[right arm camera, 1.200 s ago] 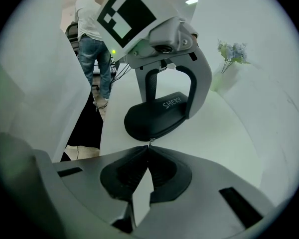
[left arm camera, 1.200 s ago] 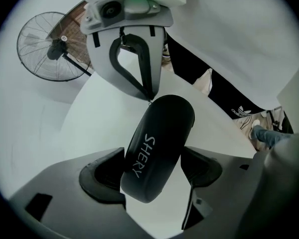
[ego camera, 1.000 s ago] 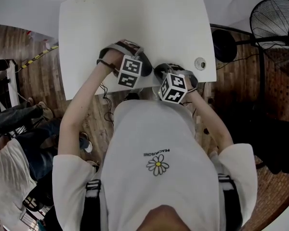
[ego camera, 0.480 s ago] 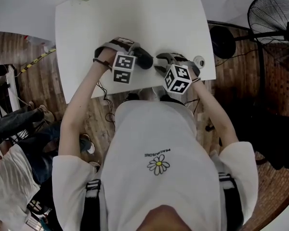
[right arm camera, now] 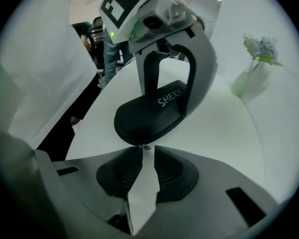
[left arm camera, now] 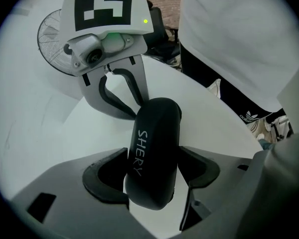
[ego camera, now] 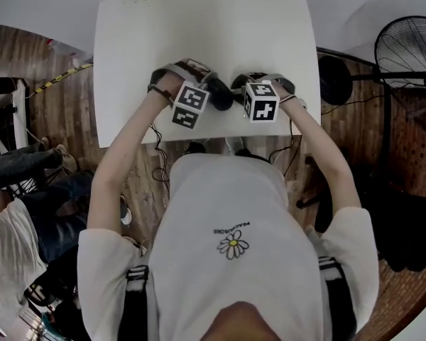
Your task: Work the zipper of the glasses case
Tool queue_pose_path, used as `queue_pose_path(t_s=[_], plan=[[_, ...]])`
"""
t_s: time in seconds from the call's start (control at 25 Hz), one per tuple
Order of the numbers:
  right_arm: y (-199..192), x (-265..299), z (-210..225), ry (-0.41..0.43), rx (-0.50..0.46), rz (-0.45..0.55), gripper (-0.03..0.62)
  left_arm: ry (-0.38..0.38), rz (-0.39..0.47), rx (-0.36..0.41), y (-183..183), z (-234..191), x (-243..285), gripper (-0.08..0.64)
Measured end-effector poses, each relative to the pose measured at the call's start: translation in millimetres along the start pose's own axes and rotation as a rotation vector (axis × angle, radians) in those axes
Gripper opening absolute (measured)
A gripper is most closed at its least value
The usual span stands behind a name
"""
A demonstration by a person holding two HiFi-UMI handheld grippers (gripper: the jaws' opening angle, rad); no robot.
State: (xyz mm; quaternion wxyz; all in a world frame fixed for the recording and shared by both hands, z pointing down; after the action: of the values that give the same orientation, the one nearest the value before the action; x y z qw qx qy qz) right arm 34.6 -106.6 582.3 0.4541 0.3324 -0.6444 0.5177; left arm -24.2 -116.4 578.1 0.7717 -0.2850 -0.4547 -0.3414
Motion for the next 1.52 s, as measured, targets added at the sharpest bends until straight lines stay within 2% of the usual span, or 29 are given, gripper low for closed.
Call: queue_pose_path(t_s=[0.08,0.16,0.36,0.6,0.8,1.04,1.28,1.4,1.52], plan=[[4,1,-5,0.054,-0.057,-0.037,0.027,-0.011,-0.007,-0.001,0,1,0,0.324],[4,1,-7,0.074,-0.088,-0.049,0.026,-0.014,-0.008,-0.001,1,1,1,0.324],[1,-4,-9,0.058,-0.105,-0.063,0.026,-0.013,-0.012,-0.001,1,1,1,0.324],[0,-7,-8,0.042,-0.018,-0.060,0.026,-0.013,-0.016,-0.001,0,1,1,0.324],[1,-13,-10,0.074,0.090,-0.007,0.026,-0.010,-0.020,0.005,-1,2,2,0.324],[3,-6,-9,-0.007,0.110,-0.059,0.026,-0.007,-0.020,0.002,1,2,1,0.324],[8,-20,-15,-0.149,0.118,-0.089,0.020,0.000,-0.028,0.005,2,3,2,0.324],[11,-23,-17,-0.191,0.176,-0.059,0.009,-0.003,-0.030,0.008,1,3,2,0.324],[6,-21,-13,-0.169,0.249,-0.026,0.009,-0.010,-0.026,0.004,1,2,1,0.325]])
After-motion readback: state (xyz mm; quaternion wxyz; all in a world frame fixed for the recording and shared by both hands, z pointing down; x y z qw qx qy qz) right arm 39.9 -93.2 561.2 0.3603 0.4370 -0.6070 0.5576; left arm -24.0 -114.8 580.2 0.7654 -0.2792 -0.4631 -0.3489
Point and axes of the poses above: the fingertips, and each gripper's own axes: x forward along the fingers, z to its right, y out of its top, the point moved 2 cm from there along -x, backward along the fingers, and after that the axes turned 6 degrees about y, right-handed, at the moved point
